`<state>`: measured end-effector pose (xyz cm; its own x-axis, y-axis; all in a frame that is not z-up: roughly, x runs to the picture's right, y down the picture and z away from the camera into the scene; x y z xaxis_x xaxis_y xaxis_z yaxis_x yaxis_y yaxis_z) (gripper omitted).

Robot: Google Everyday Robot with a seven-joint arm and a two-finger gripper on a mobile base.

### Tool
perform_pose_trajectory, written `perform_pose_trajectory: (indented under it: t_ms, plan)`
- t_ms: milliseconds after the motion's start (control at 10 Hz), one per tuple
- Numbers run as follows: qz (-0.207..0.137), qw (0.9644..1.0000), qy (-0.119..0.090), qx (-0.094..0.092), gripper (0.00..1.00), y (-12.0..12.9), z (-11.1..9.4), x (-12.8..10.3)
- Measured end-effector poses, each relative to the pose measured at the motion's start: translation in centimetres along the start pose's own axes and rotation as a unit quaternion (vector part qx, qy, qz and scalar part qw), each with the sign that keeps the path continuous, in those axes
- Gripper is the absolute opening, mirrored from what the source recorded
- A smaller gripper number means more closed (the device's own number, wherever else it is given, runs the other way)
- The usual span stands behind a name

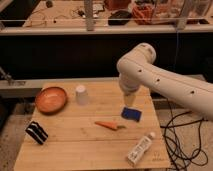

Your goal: Place the ceramic cup over the eraser

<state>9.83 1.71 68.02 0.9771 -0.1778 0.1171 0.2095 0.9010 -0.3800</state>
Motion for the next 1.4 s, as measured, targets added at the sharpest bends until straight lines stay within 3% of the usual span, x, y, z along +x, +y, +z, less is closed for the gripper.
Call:
perform_pose_trajectory:
  t_ms: [300, 800, 1000, 1400]
  plan:
    - [-0.022, 0.9997, -0.011, 0.008, 0.80, -1.6, 0.1, -3.1]
    - [-0.049, 0.9983, -0.020, 0.024, 0.80, -3.2, 0.4, -4.9]
    - [-0.066, 0.9970, -0.026, 0.030, 0.80, -4.1, 0.5, -7.5]
    - [-0.086, 0.9948, -0.036, 0.042, 0.80, -5.4, 0.7, -8.7]
